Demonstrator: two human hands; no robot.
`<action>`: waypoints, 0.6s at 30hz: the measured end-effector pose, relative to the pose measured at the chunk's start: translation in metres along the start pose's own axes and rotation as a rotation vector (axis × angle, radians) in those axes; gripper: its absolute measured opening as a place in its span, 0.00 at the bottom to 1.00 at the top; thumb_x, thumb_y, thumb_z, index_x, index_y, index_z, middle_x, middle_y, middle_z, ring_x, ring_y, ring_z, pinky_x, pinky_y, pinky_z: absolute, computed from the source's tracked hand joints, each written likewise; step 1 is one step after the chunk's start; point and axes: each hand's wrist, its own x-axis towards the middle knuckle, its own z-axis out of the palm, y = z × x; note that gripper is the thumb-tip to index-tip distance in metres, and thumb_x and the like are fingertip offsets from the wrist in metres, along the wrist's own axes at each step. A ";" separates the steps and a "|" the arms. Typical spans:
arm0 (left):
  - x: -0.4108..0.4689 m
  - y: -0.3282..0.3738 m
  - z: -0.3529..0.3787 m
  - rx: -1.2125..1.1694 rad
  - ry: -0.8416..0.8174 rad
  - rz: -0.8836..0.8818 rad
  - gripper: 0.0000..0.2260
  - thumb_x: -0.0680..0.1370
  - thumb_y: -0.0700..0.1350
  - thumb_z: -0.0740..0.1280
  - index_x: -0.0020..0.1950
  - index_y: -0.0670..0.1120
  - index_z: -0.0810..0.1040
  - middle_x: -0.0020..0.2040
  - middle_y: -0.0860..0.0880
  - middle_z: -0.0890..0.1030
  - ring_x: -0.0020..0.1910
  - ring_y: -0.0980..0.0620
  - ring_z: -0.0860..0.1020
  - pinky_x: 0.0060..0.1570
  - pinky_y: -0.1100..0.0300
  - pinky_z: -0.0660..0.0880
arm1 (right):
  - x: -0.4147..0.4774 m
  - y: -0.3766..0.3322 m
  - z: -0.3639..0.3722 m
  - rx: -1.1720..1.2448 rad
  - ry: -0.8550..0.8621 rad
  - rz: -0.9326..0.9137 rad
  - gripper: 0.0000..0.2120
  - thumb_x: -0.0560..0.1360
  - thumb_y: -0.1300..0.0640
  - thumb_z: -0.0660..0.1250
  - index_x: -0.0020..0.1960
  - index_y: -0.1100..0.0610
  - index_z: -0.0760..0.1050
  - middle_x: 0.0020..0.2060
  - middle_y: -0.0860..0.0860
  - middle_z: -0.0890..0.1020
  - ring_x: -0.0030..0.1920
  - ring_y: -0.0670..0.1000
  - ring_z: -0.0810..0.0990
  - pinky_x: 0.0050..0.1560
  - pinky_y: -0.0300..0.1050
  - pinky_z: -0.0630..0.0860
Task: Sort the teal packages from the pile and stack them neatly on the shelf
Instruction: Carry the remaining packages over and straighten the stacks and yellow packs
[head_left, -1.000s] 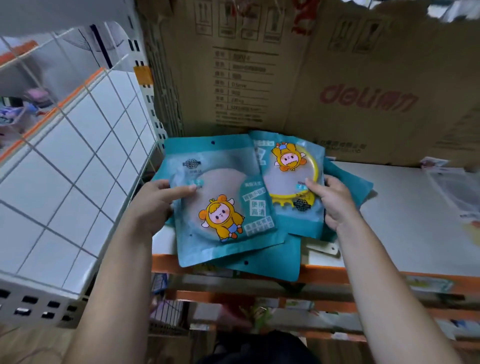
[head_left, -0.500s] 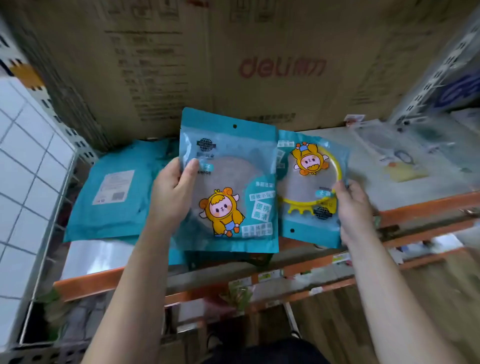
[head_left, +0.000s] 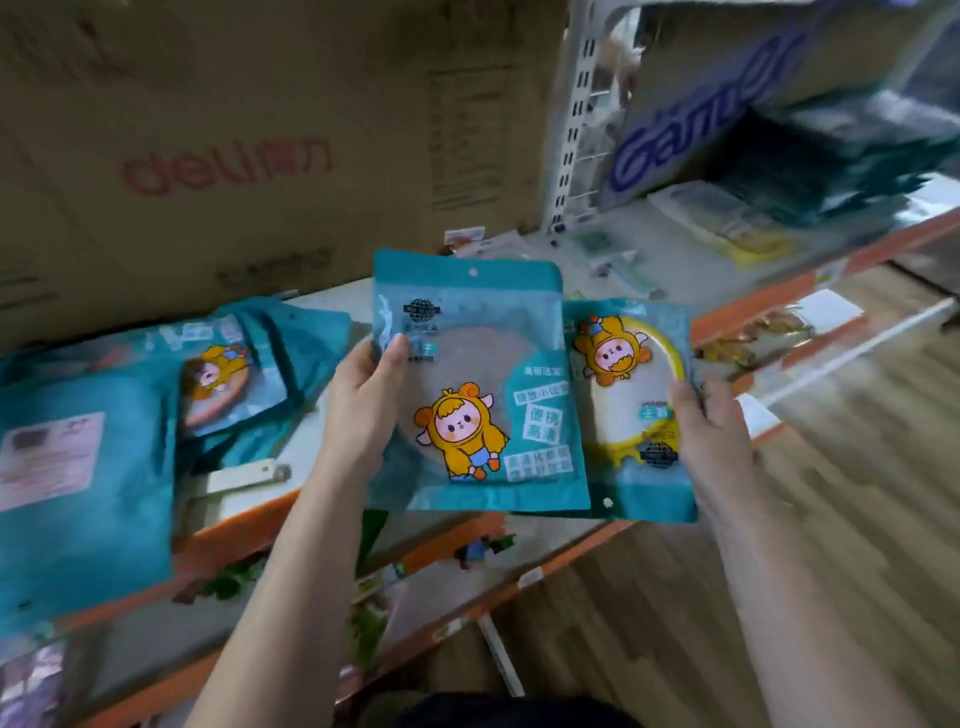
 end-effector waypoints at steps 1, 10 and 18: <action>-0.002 -0.003 0.022 -0.011 -0.009 -0.020 0.08 0.80 0.53 0.63 0.50 0.51 0.79 0.44 0.52 0.86 0.42 0.52 0.84 0.35 0.60 0.79 | 0.007 0.006 -0.018 -0.007 0.006 0.003 0.07 0.81 0.48 0.59 0.51 0.48 0.74 0.41 0.46 0.81 0.42 0.47 0.80 0.39 0.44 0.74; -0.002 -0.012 0.178 0.007 -0.116 -0.063 0.07 0.80 0.55 0.63 0.51 0.55 0.78 0.44 0.55 0.86 0.43 0.53 0.85 0.37 0.58 0.81 | 0.057 0.046 -0.140 -0.095 0.166 0.076 0.11 0.80 0.47 0.59 0.47 0.54 0.72 0.40 0.57 0.80 0.42 0.60 0.80 0.41 0.59 0.77; 0.045 -0.010 0.317 -0.030 -0.147 -0.096 0.08 0.79 0.57 0.65 0.46 0.54 0.78 0.41 0.57 0.85 0.44 0.54 0.84 0.43 0.57 0.80 | 0.133 0.063 -0.212 -0.061 0.296 0.102 0.10 0.74 0.41 0.59 0.41 0.45 0.73 0.34 0.47 0.79 0.36 0.53 0.79 0.37 0.56 0.75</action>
